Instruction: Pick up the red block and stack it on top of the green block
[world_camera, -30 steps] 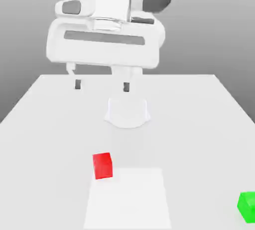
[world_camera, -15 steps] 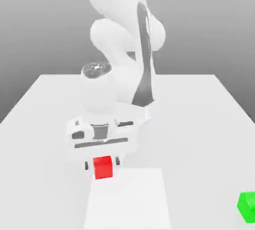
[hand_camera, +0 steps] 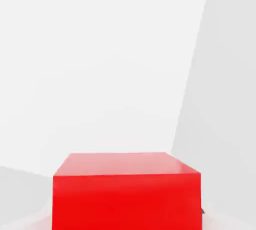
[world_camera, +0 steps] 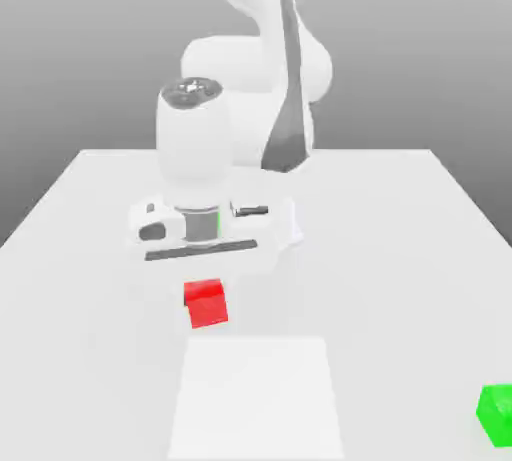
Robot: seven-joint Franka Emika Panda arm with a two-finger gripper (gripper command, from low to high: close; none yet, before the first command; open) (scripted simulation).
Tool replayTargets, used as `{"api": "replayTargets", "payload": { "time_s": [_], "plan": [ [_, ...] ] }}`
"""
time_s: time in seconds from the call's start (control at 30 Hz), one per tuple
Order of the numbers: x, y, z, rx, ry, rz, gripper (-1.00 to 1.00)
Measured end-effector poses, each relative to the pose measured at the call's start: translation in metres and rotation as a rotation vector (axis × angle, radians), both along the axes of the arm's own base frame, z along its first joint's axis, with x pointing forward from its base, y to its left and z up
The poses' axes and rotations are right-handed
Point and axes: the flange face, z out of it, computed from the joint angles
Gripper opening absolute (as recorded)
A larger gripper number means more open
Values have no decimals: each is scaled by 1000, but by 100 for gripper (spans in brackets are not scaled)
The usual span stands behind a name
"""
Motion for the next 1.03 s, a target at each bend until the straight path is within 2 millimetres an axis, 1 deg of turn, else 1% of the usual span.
{"api": "replayTargets", "payload": {
  "time_s": [0.07,0.2,0.3,0.4,0.5,0.6,0.67,0.77,0.8,0.83,0.9,0.93,1.03],
  "plan": [
    [20,24,4,7,-1,76,-100],
    [54,80,11,17,-2,234,-100],
    [75,121,16,22,-2,337,-100],
    [92,164,21,23,-1,437,-100],
    [104,207,25,20,0,530,-100],
    [112,254,28,15,1,626,-100],
    [113,287,30,9,1,693,-100],
    [109,339,33,-2,0,794,-100],
    [108,348,26,-4,-1,811,-100],
    [108,353,15,-6,-1,820,-100],
    [108,357,-14,-7,-1,826,-100],
    [107,357,-25,-8,-1,827,100],
    [107,357,-25,-8,-1,827,100]
  ]
}}
